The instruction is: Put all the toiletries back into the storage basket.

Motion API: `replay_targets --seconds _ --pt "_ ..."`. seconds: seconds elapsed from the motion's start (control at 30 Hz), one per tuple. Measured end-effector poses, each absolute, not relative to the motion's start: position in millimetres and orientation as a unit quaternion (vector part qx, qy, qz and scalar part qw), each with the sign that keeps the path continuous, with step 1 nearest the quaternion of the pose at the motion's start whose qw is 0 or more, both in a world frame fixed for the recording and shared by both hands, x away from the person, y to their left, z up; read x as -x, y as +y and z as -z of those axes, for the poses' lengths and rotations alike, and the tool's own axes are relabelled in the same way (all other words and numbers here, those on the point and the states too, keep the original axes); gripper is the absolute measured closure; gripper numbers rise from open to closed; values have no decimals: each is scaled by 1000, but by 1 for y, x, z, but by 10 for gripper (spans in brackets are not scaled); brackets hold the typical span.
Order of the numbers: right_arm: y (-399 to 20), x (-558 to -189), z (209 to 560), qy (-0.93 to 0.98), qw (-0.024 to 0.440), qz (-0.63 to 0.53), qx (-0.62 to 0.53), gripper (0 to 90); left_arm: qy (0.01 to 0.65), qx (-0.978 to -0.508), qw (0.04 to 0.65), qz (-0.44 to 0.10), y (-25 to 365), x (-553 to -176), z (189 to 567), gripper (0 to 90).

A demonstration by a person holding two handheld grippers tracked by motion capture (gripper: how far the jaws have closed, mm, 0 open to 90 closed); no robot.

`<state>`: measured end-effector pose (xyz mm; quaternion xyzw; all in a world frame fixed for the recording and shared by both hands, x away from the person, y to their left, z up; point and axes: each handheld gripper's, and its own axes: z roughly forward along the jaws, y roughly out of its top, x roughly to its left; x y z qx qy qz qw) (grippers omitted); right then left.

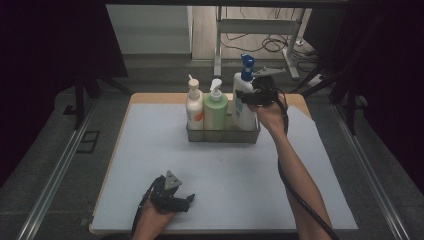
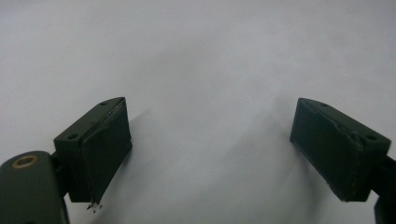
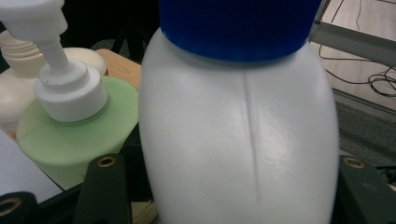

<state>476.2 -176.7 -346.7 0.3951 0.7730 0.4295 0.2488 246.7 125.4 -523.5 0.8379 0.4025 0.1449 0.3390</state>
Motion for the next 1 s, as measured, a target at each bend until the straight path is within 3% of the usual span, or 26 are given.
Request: replay_targets --seconds 1.0 --pt "-180 -474 377 798 210 -400 -399 406 403 -838 339 -145 125 -247 524 119"
